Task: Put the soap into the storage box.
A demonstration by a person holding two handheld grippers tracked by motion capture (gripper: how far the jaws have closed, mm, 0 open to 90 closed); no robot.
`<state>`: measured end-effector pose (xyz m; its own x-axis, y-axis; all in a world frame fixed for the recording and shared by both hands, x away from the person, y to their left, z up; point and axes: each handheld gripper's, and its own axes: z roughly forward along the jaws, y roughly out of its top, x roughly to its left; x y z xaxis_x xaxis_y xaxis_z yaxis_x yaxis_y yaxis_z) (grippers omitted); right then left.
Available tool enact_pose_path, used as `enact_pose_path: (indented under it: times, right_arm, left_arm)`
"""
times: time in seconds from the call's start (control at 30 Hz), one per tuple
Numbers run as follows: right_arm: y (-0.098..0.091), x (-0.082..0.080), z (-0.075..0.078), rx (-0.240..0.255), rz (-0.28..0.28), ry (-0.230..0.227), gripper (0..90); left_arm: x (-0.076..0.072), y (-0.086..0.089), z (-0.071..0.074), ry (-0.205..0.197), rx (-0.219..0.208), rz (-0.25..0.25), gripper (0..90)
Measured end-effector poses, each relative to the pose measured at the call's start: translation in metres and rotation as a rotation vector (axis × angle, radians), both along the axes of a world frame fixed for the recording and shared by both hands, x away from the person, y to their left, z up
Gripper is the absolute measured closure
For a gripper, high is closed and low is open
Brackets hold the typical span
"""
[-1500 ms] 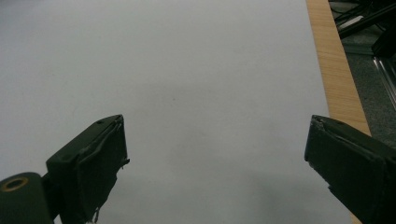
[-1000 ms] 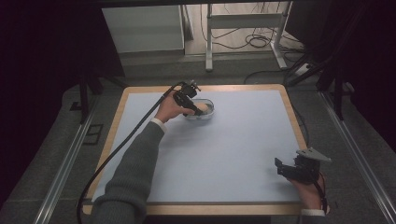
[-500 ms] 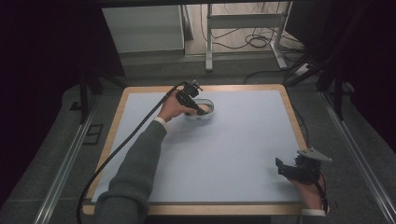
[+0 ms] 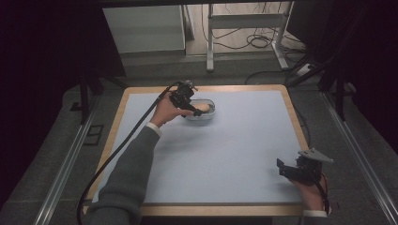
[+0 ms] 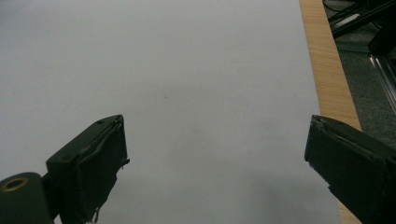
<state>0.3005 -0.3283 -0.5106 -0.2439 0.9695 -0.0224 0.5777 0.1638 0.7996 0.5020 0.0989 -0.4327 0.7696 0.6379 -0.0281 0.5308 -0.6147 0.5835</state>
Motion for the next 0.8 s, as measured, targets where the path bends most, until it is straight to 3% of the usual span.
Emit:
enact_pose_path:
  times: [0.33,0.6,0.8]
  right_arm:
    - [0.004,0.001,0.000,-0.006,0.011,-0.002,5.6]
    - [0.005,0.001,0.001,-0.007,0.014,-0.002,5.6]
    - [0.006,0.001,0.000,-0.013,0.018,-0.003,5.6]
  left_arm:
    - [-0.047,0.030,-0.001,-0.026,-0.034,0.018,19.4]
    - [-0.088,0.050,-0.011,-0.050,-0.067,0.023,17.5]
    - [-0.112,0.063,-0.018,-0.045,-0.081,0.051,16.7]
